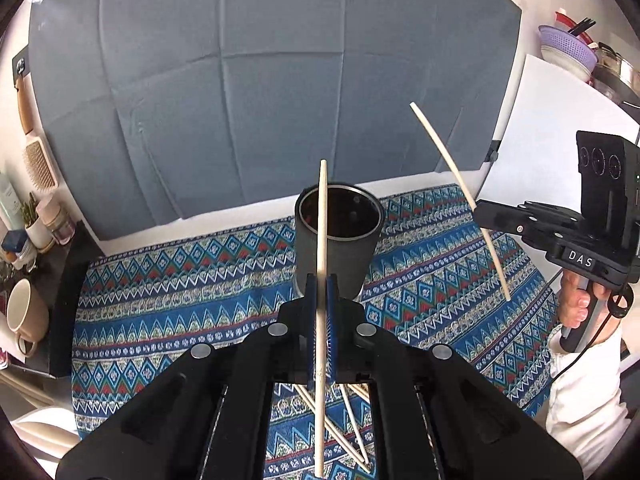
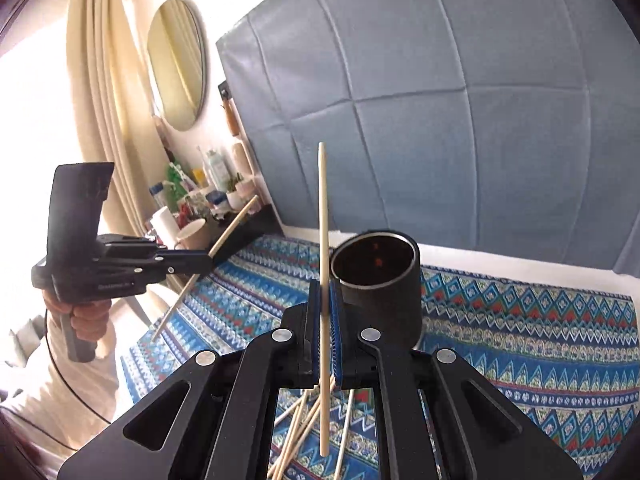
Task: Organize utensils
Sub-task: 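Lift the sticks over the black cup and open both grippers to drop them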
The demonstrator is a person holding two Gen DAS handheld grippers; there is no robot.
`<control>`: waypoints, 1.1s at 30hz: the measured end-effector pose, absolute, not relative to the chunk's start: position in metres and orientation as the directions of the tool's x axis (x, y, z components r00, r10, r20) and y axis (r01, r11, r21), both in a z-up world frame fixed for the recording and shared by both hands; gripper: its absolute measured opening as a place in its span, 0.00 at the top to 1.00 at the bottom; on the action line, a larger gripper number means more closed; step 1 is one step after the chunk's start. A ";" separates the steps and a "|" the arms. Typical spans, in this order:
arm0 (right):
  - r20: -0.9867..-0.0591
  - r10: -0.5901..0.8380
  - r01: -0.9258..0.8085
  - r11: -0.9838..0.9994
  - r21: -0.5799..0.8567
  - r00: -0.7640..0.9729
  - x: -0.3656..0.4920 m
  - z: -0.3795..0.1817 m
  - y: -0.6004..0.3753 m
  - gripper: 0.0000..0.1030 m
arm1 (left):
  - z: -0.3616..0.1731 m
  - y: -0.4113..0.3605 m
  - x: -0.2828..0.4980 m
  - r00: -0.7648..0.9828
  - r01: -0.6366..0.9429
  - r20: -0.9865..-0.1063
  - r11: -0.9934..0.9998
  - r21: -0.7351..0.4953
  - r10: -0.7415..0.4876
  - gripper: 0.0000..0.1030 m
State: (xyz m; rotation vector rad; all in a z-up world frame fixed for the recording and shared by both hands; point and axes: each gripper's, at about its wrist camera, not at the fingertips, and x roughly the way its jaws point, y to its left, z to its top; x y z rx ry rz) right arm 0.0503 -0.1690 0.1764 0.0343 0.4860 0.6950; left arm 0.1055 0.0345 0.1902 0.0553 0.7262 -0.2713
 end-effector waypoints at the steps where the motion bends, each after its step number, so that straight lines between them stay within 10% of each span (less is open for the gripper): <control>1: -0.397 0.633 -0.612 0.766 0.196 0.665 0.055 0.181 -0.169 0.96 | 0.195 0.034 0.109 0.726 0.267 -0.647 0.963 -0.045 -0.232 0.95; 20: 0.005 0.694 -0.667 0.691 0.278 0.720 0.136 0.167 -0.169 0.95 | 0.200 0.033 0.168 0.913 0.358 -0.152 0.922 -0.145 -0.378 0.95; 33: 0.123 0.616 -0.624 0.734 0.268 0.778 0.158 0.128 -0.172 0.95 | 0.158 0.024 0.190 0.943 0.333 0.041 0.937 -0.107 -0.331 0.95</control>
